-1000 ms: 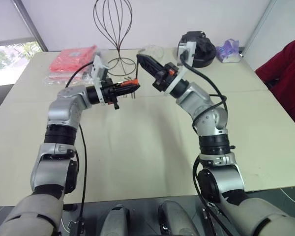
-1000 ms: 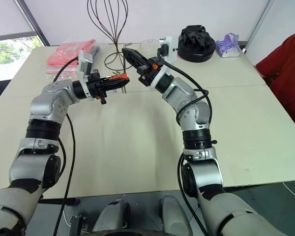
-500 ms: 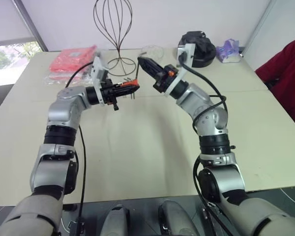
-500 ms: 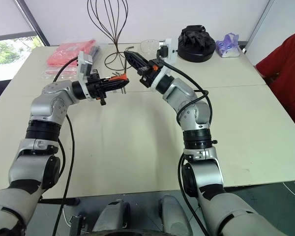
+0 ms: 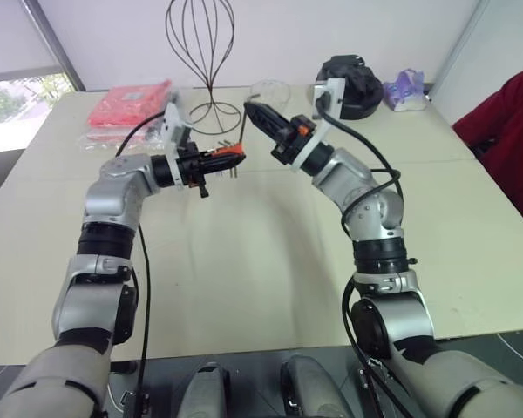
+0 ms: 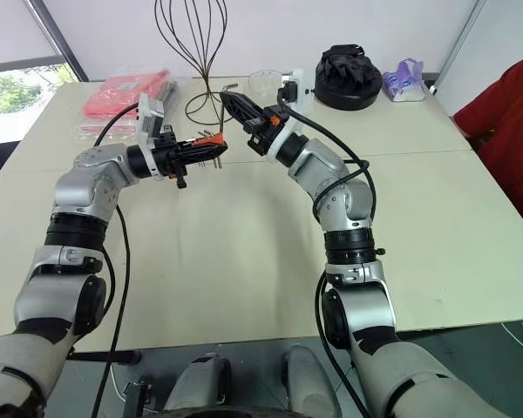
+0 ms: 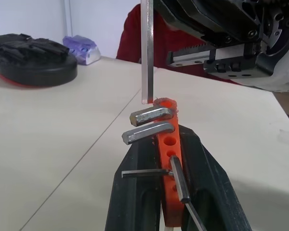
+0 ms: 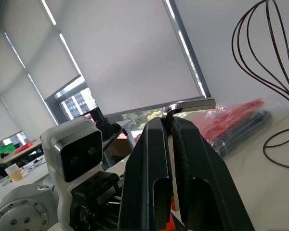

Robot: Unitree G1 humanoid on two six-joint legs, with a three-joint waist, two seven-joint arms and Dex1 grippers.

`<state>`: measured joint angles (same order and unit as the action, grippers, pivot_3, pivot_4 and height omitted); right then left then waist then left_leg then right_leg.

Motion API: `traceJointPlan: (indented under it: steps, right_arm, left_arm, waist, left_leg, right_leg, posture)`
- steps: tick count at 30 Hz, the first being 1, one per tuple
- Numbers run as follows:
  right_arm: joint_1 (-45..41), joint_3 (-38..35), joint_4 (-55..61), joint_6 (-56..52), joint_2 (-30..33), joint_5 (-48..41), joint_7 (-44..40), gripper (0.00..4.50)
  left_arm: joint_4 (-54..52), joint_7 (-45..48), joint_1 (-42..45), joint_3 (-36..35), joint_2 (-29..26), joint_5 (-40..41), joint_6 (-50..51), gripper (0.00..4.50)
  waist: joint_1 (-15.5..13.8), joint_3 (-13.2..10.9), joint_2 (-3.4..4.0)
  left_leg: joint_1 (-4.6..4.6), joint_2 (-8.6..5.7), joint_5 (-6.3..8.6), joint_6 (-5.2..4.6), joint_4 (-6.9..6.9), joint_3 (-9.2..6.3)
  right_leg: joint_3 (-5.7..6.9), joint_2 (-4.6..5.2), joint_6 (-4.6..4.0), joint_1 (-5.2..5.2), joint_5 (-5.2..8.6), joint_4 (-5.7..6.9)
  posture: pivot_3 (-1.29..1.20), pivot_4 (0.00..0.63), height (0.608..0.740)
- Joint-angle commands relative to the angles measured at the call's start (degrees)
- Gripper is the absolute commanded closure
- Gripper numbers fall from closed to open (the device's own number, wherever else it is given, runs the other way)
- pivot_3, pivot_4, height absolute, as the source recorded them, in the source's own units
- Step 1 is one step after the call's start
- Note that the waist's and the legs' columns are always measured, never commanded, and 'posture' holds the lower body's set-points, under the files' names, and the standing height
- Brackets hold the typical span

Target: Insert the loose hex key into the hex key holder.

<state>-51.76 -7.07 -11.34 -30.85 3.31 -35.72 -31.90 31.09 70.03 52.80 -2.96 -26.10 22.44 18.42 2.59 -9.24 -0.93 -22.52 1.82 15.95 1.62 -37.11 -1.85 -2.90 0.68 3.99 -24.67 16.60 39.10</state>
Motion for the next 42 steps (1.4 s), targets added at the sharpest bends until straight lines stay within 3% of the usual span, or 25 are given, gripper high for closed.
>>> traceJointPlan:
  steps: [1, 25, 42]
  right_arm:
    - [-0.4, -0.1, 2.8, 0.2, -0.4, -1.1, -0.1, 4.47]
    - [1.4, 1.0, 2.8, -0.1, -0.8, -0.3, -0.4, 4.47]
    - [-1.0, 8.2, -4.5, 2.9, 4.7, 7.4, -10.9, 4.47]
  left_arm:
    - [-0.2, 0.3, 1.2, -0.6, -0.8, -0.1, -1.3, 4.50]
    - [0.2, -0.3, 2.6, -1.5, -0.2, 0.7, -1.3, 4.50]
    - [-4.3, -0.1, 1.9, -0.9, -0.3, 0.5, -0.8, 4.50]
  waist:
    - [0.0, 0.0, 0.00]
    - [0.0, 0.0, 0.00]
    - [0.0, 0.0, 0.00]
  left_leg:
    - [0.00, 0.00, 0.00, 0.00, 0.00, 0.00]
    - [0.00, 0.00, 0.00, 0.00, 0.00, 0.00]
    - [0.00, -0.01, 0.00, 0.00, -0.01, 0.01]
  right_leg:
    - [0.00, 0.00, 0.00, 0.00, 0.00, 0.00]
    - [0.00, 0.00, 0.00, 0.00, 0.00, 0.00]
    - [0.00, 0.00, 0.00, 0.00, 0.00, 0.00]
  posture:
    - [0.00, 0.150, 0.740]
    - [0.00, 0.150, 0.740]
    - [0.00, 0.150, 0.740]
